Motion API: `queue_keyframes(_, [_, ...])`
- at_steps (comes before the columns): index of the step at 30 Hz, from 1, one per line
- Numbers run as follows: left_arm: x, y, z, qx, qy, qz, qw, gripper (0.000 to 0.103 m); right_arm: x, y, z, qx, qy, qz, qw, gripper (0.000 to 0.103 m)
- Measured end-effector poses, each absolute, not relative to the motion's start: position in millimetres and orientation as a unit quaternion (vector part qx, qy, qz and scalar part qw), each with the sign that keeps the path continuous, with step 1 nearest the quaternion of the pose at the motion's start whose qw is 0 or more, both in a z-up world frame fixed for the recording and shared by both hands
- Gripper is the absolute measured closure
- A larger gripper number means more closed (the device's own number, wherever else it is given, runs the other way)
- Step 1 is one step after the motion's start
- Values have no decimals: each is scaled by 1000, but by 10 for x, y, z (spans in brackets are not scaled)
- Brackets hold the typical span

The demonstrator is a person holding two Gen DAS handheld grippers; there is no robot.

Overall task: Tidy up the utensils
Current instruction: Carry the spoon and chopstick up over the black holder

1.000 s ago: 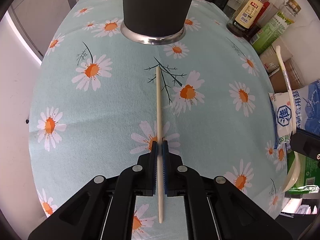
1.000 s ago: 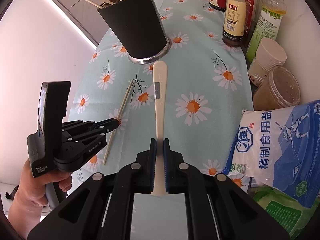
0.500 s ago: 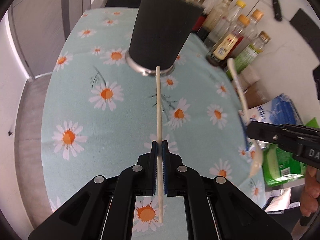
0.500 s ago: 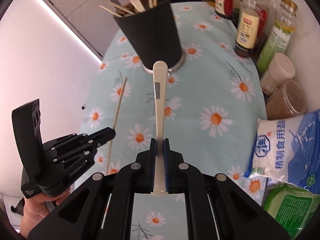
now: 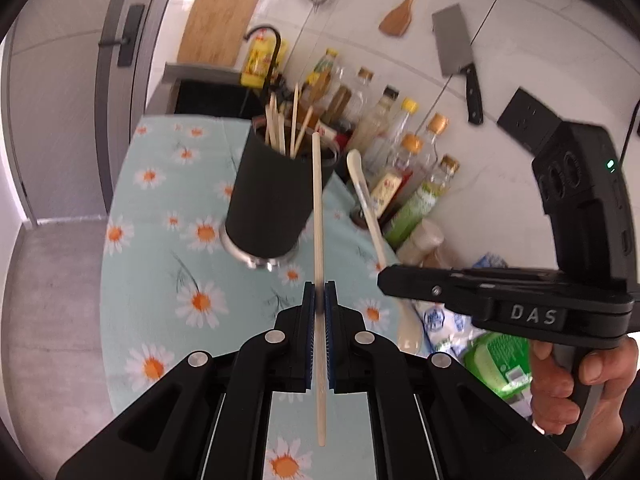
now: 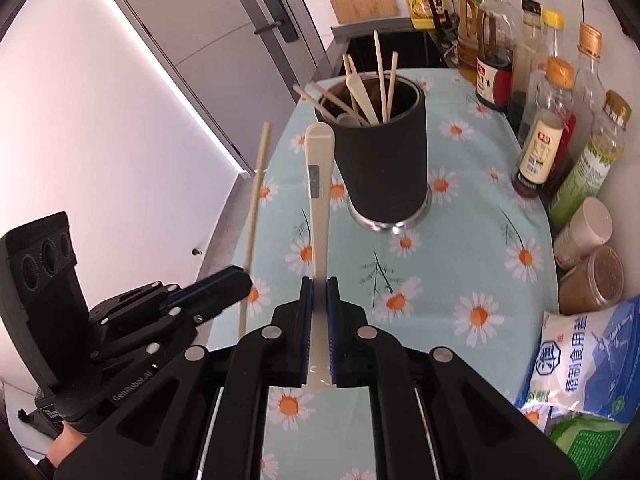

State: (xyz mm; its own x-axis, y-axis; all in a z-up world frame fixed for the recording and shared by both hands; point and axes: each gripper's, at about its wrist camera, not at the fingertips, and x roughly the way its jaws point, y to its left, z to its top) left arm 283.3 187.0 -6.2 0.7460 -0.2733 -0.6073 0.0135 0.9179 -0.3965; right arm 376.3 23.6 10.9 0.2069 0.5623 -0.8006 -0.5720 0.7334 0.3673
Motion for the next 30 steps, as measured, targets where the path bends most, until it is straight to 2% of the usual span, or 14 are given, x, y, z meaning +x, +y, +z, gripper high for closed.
queue_keyframes(15, [3310,2109,546,-197,209,-109,952,99,4323,258,569,52,432,375,819,95])
queue_keyframes(30, [3822,2197,827,-186,97,-102,972,99,5034,230,813,117,350,390,843,95])
